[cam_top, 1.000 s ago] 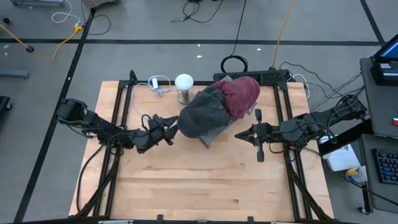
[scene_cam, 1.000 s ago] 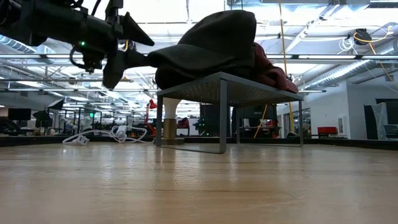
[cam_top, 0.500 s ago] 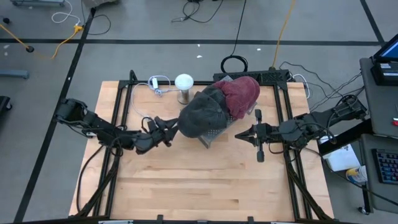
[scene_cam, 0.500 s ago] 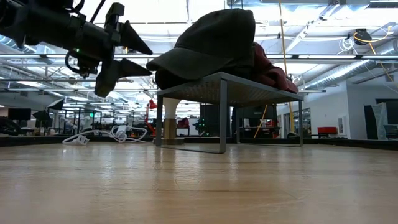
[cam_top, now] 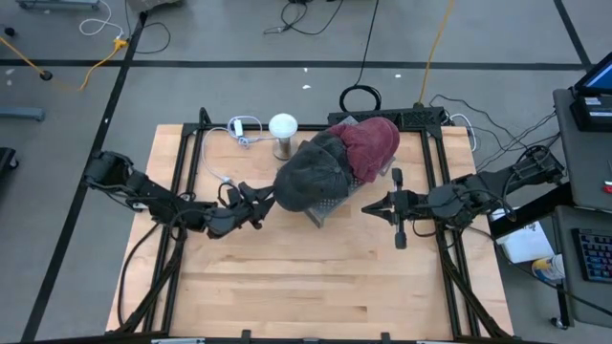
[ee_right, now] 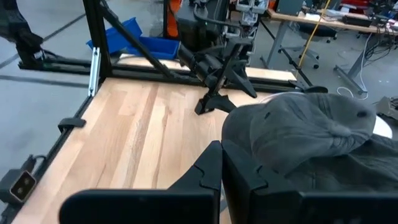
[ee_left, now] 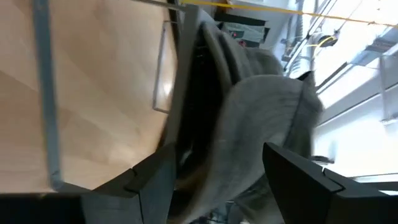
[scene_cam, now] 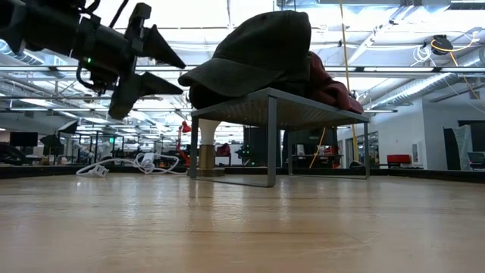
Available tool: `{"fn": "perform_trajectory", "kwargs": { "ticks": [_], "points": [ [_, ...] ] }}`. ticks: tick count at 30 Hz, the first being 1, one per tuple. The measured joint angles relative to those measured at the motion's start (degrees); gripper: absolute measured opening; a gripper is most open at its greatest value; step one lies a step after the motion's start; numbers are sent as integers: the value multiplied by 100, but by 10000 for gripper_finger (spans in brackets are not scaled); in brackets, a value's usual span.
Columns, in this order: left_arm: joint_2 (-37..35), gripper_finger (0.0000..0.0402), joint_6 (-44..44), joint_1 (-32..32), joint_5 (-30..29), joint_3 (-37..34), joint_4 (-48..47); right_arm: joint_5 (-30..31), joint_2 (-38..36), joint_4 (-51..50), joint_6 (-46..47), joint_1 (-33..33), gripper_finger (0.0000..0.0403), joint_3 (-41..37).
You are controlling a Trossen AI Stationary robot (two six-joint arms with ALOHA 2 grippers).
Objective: Pick & Place hat
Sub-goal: Stack the black cap on top of the black cap on the shelf
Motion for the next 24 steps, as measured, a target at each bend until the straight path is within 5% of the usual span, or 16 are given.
{"fn": "perform_trajectory", "kwargs": {
  "ticks": [13,21,24],
  "points": [
    [-530,241,578,-1060,-234,0,-577,-17,0,-209,127,0,0,-2],
    [-745,241,-930,-1316,620,8,-2151,-10,0,-202,-56,0,0,-2],
    [-745,241,-1573,-1118,946,324,-3413,-8,0,-202,-76,0,0,-2]
  ]
}}
